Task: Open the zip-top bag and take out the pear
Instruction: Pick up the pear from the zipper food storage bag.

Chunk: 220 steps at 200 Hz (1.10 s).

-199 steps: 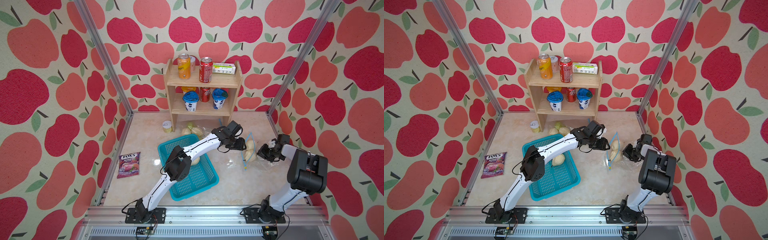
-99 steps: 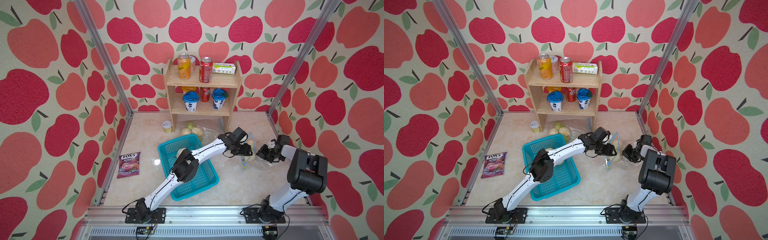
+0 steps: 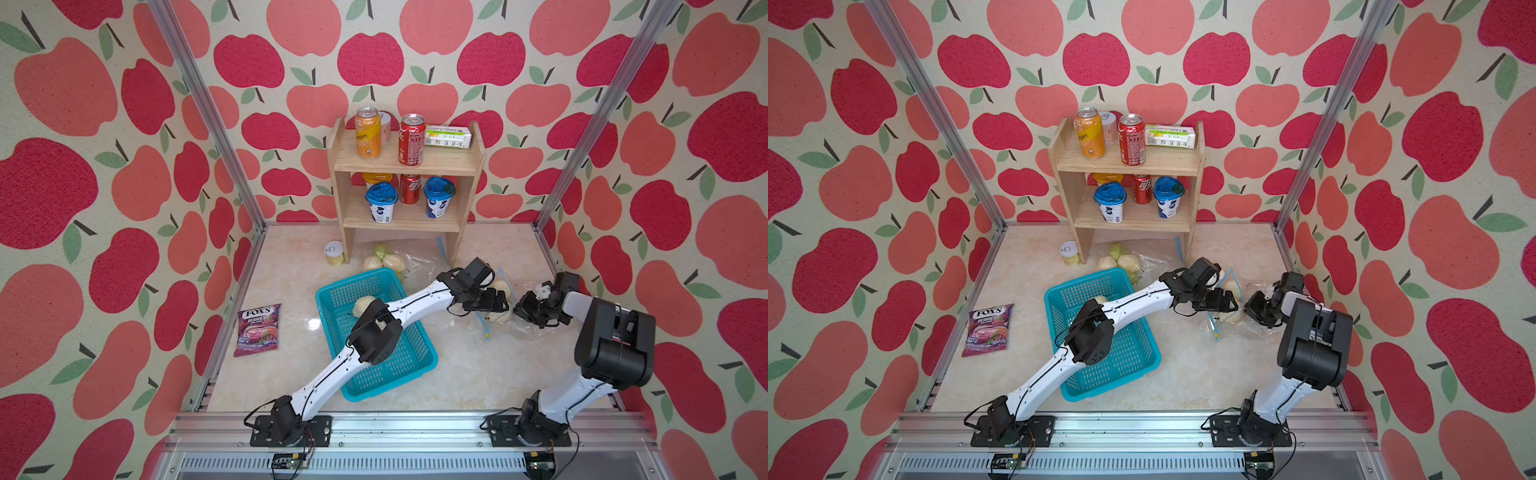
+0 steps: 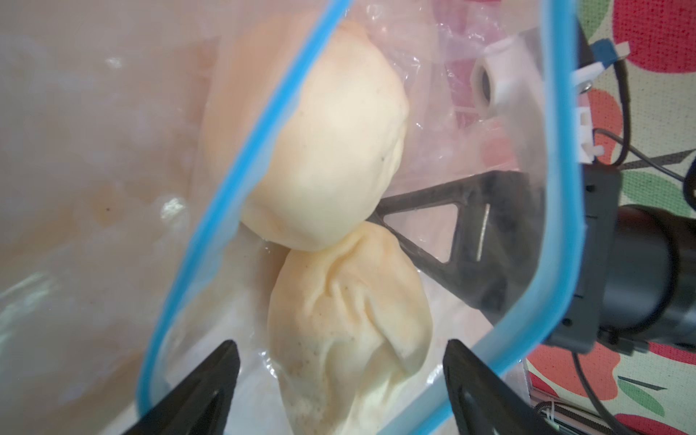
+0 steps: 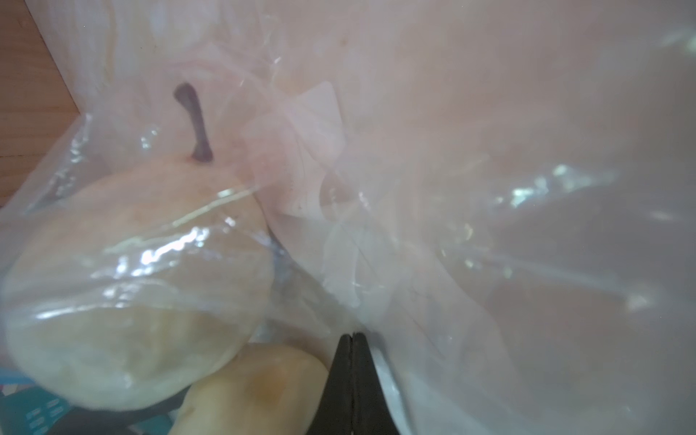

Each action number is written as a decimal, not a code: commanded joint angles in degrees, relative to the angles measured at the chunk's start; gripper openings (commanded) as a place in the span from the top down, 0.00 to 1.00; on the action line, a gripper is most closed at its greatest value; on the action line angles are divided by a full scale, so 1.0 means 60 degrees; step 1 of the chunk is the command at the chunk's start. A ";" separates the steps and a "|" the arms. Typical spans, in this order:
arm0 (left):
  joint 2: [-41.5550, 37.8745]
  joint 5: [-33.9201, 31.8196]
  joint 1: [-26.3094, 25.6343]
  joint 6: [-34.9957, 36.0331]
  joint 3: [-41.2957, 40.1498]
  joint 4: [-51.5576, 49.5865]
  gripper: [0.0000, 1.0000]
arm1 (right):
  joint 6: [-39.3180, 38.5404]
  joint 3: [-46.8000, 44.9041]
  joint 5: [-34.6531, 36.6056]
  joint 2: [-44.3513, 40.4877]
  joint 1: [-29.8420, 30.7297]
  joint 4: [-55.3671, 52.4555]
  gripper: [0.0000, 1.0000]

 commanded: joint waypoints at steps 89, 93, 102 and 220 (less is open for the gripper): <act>0.0900 0.0106 -0.0179 -0.0496 0.0288 0.0411 0.15 | 0.0009 -0.0282 -0.0295 -0.0204 -0.0178 0.0129 0.97; 0.0939 0.0137 -0.0183 -0.0518 0.0285 0.0412 0.18 | 0.0015 -0.0299 -0.0322 -0.0205 -0.0178 0.0153 0.97; 0.1013 0.0180 -0.0173 -0.0564 0.0302 0.0410 0.28 | 0.0048 -0.0330 -0.0347 -0.0190 -0.0185 0.0193 0.97; -0.3741 -0.1479 -0.0162 0.1444 -0.3455 0.0090 0.42 | 0.0215 -0.0441 -0.0130 -0.0106 -0.0332 0.0383 0.98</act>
